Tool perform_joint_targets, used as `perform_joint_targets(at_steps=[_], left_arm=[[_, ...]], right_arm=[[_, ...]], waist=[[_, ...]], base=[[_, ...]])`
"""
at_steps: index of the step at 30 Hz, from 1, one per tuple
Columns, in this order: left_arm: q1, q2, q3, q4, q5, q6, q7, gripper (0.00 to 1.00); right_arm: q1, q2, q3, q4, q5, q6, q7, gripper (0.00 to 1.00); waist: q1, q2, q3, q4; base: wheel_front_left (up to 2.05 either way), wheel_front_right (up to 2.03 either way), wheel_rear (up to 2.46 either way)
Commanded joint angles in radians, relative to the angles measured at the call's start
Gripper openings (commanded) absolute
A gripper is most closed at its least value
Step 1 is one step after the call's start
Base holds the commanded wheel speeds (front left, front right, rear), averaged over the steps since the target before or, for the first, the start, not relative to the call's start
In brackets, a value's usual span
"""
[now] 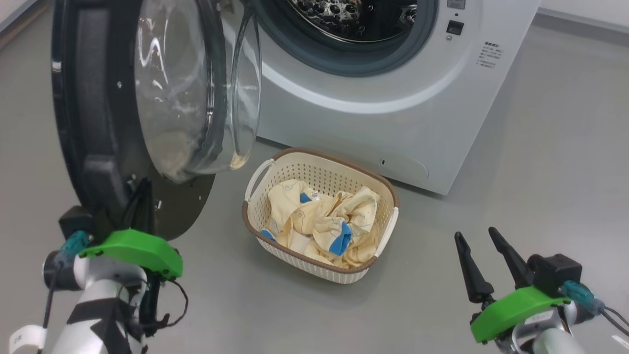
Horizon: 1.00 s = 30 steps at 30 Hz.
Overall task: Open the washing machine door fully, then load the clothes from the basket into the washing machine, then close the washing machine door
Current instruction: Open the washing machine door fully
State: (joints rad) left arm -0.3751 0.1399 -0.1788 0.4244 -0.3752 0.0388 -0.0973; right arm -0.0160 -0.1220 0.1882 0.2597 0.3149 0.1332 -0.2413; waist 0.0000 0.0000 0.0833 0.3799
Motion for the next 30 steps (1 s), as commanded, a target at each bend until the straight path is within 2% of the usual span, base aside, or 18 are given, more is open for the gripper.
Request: perform_joint_targets(at_steps=[1,8,19,30], left_arm=[[-0.046,0.053,0.067,-0.037,-0.01,0.014,-0.015,0.0],[-0.07,0.108,0.132,-0.048,-0.042,0.025,-0.026,0.0],[-0.094,0.147,0.239,-0.041,-0.112,0.056,-0.067,0.0],[-0.162,0.216,0.327,0.038,-0.167,0.043,-0.113,0.0]], right_arm=[[-0.055,-0.025,0.015,-0.039,-0.015,-0.002,0.002,1.0],[-0.079,-0.053,0.009,-0.07,-0.025,-0.002,0.027,1.0],[-0.122,-0.1,0.008,-0.142,-0.048,-0.002,0.085,1.0],[-0.124,-0.185,-0.03,-0.25,-0.07,-0.002,0.173,1.0]], waist=[[0.0,0.0,0.024,0.003],[0.0,0.0,0.099,0.008],[0.0,0.0,0.23,0.005],[0.0,0.0,0.36,0.025]], base=[[0.0,0.0,0.0],[0.0,0.0,0.0],[0.0,0.0,0.0],[0.0,0.0,0.0]])
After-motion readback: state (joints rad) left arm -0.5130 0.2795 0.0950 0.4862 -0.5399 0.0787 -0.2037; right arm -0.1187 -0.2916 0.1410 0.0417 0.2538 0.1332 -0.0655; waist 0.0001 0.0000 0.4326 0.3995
